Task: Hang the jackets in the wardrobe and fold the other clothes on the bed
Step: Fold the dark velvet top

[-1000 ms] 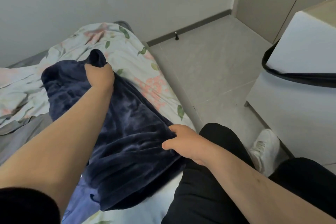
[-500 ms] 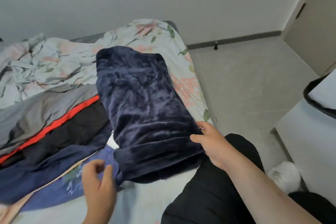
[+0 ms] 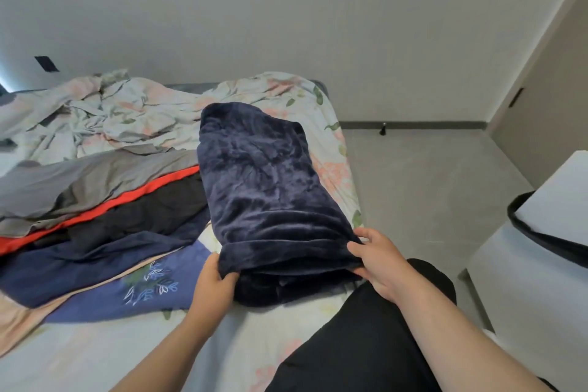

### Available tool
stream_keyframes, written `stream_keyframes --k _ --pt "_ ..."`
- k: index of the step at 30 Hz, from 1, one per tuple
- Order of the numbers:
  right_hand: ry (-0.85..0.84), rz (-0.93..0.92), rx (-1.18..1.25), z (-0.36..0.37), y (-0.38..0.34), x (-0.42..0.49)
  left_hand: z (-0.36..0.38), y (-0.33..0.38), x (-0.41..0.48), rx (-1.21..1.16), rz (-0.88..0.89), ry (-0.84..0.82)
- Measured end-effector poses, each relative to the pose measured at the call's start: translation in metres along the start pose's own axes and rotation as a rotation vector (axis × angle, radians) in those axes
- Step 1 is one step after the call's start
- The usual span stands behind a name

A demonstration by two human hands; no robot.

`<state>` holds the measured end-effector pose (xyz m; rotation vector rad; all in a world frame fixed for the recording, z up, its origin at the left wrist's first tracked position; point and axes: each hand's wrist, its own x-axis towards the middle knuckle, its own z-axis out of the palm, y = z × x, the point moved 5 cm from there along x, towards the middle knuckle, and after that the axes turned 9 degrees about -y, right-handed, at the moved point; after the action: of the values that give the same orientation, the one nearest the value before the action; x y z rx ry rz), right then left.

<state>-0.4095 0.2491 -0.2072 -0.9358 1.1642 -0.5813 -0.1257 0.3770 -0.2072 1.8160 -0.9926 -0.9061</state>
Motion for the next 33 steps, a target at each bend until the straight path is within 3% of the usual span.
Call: stream_keyframes --k 4,7,10,12,14,16,18,22,26,33 --pt "0.125 -0.028 -0.068 -0.008 0.000 0.003 0.006 -0.025 -0.026 -0.206 -0.183 0.142" --pt "0.172 -0.023 -0.163 -0.010 0.001 0.001 0.000 -0.043 -0.047 0.075 -0.217 0.172" --pt "0.161 -0.003 -0.292 -0.006 -0.001 -0.004 0.003 -0.048 -0.057 0.485 -0.190 -0.016" --pt "0.115 0.062 -0.382 -0.003 0.001 -0.002 0.006 -0.048 -0.058 0.524 -0.126 -0.152" --pt "0.081 0.145 -0.367 -0.003 0.004 -0.001 0.007 -0.040 -0.061 0.251 -0.123 -0.175" --pt "-0.008 0.225 -0.202 0.002 0.008 -0.003 0.006 -0.035 -0.057 -0.201 -0.218 -0.105" --pt "-0.101 0.252 -0.140 0.005 0.009 -0.001 0.010 -0.031 -0.048 -0.438 -0.339 -0.126" --pt "-0.130 0.236 -0.247 0.005 0.015 0.006 0.015 -0.023 -0.034 -0.402 -0.435 -0.170" --pt "-0.173 0.170 -0.062 0.009 0.012 0.003 0.017 -0.027 -0.036 -0.529 -0.421 -0.193" --pt "-0.075 -0.071 -0.089 0.010 -0.002 -0.027 -0.021 -0.016 -0.048 -0.671 -0.207 0.102"
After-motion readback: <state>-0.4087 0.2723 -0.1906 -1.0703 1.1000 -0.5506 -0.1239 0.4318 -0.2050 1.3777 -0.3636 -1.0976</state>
